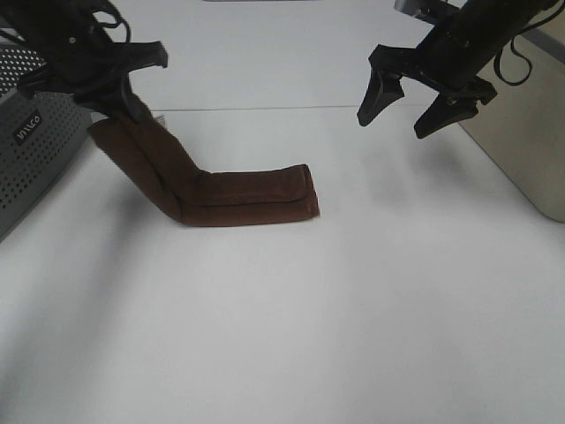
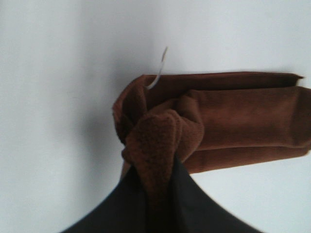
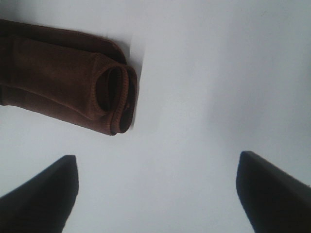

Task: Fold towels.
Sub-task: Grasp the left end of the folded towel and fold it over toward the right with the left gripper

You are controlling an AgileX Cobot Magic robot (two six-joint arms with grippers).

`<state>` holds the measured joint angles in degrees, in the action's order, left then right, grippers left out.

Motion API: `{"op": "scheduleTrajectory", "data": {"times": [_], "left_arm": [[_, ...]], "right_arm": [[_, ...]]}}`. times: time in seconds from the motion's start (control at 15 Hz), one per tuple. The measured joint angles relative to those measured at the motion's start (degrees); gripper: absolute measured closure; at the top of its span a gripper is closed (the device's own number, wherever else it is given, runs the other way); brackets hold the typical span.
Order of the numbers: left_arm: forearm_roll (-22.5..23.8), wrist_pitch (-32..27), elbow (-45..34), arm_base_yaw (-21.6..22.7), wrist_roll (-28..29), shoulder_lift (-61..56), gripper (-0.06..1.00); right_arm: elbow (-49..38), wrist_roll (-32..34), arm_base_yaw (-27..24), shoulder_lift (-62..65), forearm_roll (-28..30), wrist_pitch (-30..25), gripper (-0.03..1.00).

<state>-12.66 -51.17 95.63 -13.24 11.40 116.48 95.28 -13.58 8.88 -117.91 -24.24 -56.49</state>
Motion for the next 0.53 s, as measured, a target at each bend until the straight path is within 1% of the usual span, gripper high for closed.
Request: {"op": "scheduleTrajectory", "data": {"times": [0.13,0.27,0.33,0.4,0.47,0.53], "left_arm": [[-4.2,-0.1,3.3,-4.2,1.6,1.3,0.88],[-6.9,1.0,6.0,-8.0,4.2,4.9,0.88],[-7.5,2.7,7.3,-10.0,5.5,6.9,0.88],[-8.1,5.6,10.5,-12.9,10.1,11.1,0.83],[-8.2,6.4,11.9,-13.8,12.3,13.2,0.76],[-8.3,6.8,12.6,-14.3,13.3,14.1,0.71]], "right_arm": [[0.0,0.0,0.0,1.7,0.0,-0.5,0.14],[0.0,0.0,0.0,2.8,0.2,-2.1,0.14],[0.0,0.0,0.0,3.3,0.2,-2.9,0.14],[0.0,0.0,0.0,4.1,0.4,-3.9,0.14],[0.0,0.0,0.0,4.2,0.5,-4.6,0.14],[0.0,0.0,0.0,4.3,0.6,-4.8,0.14]]}}
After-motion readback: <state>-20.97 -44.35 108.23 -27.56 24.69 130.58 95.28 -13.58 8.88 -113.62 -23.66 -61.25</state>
